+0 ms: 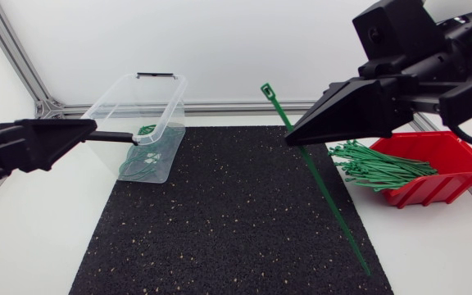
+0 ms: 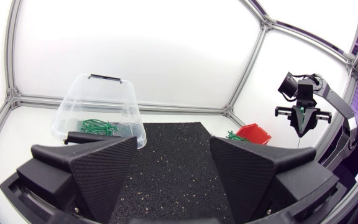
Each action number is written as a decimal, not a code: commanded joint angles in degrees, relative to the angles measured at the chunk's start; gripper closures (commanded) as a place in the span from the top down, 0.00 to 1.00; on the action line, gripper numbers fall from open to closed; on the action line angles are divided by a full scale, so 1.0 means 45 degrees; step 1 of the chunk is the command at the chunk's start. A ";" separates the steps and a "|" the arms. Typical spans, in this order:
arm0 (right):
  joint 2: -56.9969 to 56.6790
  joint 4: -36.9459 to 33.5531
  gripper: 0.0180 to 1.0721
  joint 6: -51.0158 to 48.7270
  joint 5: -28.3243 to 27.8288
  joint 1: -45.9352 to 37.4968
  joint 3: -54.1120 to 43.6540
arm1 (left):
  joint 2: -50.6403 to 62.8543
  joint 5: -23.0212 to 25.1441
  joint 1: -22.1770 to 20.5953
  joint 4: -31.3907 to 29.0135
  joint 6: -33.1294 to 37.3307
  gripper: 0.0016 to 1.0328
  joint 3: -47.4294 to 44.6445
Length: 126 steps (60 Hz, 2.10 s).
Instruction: Take a green cable tie from the red box, thread the tail through the head to close it, then place it in the transparent bin on the left.
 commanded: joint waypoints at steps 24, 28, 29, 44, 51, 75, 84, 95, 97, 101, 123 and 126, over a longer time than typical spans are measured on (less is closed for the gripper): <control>0.1334 0.0198 0.06 0.0252 -0.1471 0.0140 -0.0642 | 0.2495 0.2108 -0.2207 0.0381 -0.0050 0.84 0.1326; 0.1431 0.0198 0.06 0.0232 -0.1569 0.0160 -0.0662 | 0.2476 0.2381 -0.2578 0.0791 -0.0245 0.84 0.1209; 0.1451 0.0198 0.06 0.0232 -0.1569 0.0160 -0.0662 | 0.2456 0.2479 -0.2656 0.0927 -0.0304 0.84 0.1209; 0.1939 0.0413 0.06 0.0232 -0.1979 0.0160 -0.0525 | 0.3179 0.3397 -0.3808 0.3252 -0.1182 0.83 0.0994; 0.2076 0.0667 0.06 0.0213 -0.2096 0.0160 -0.0486 | 0.3804 0.4159 -0.4316 0.4541 -0.1710 0.83 0.0818; 0.2623 0.1155 0.06 0.0232 -0.2389 0.0140 -0.0037 | 0.6089 0.4432 -0.5019 0.7802 -0.3917 0.83 0.0994; 0.2955 0.1253 0.06 0.0232 -0.2467 0.0179 0.0315 | 0.6694 0.4412 -0.5508 0.8545 -0.4151 0.81 0.1170; 0.3326 0.1331 0.06 0.0232 -0.2487 0.0375 0.0783 | 0.7378 0.4432 -0.5703 0.8994 -0.4346 0.80 0.1385; 0.3443 0.1370 0.06 0.0232 -0.2487 0.0414 0.0861 | 0.7495 0.4432 -0.5703 0.9013 -0.4346 0.80 0.1424; 0.3619 0.1468 0.06 0.0232 -0.2487 0.0453 0.0940 | 0.7612 0.4432 -0.5683 0.9228 -0.4581 0.80 0.1482; 0.3931 0.1780 0.06 0.0232 -0.2546 0.0453 0.1018 | 0.8062 0.4412 -0.5625 0.9697 -0.5147 0.74 0.2010; 0.3931 0.1800 0.06 0.0232 -0.2546 0.0453 0.1018 | 0.8159 0.4412 -0.5644 0.9697 -0.5186 0.74 0.2088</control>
